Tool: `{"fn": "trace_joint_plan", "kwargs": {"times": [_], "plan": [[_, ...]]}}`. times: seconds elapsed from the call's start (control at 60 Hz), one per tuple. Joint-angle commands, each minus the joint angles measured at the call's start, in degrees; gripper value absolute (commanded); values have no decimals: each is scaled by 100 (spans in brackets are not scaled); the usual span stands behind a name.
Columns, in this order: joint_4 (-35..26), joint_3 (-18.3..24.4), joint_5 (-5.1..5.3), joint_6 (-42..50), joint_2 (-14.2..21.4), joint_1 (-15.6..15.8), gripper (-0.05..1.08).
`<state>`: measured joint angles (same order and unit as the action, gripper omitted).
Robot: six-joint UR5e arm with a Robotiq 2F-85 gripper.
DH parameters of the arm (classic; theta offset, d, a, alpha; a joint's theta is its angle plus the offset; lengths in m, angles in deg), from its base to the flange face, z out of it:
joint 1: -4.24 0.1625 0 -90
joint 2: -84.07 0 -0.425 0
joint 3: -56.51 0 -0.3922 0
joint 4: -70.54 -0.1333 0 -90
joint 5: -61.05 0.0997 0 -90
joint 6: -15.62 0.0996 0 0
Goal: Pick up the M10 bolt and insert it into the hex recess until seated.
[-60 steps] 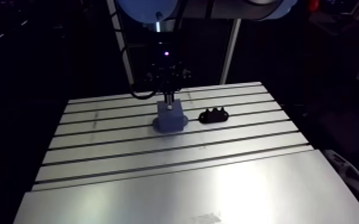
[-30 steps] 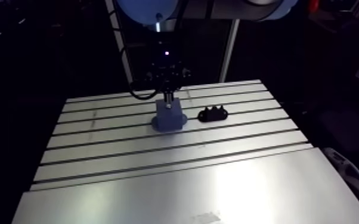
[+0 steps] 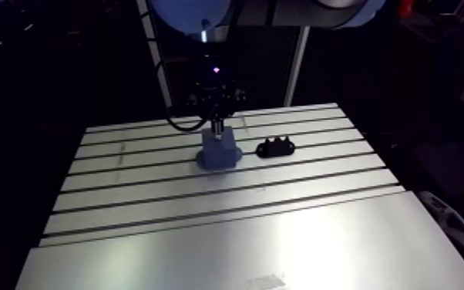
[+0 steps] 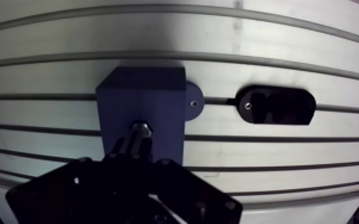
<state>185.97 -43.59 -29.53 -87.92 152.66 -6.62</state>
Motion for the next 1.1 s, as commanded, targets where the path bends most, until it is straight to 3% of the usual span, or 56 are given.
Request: {"fn": "trace_joint_plan", "kwargs": {"times": [0.017, 1.1], "plan": [[10, -48, 0, -39, -9, 4, 108], [239, -76, 0, -154, -106, -13, 108]]}}
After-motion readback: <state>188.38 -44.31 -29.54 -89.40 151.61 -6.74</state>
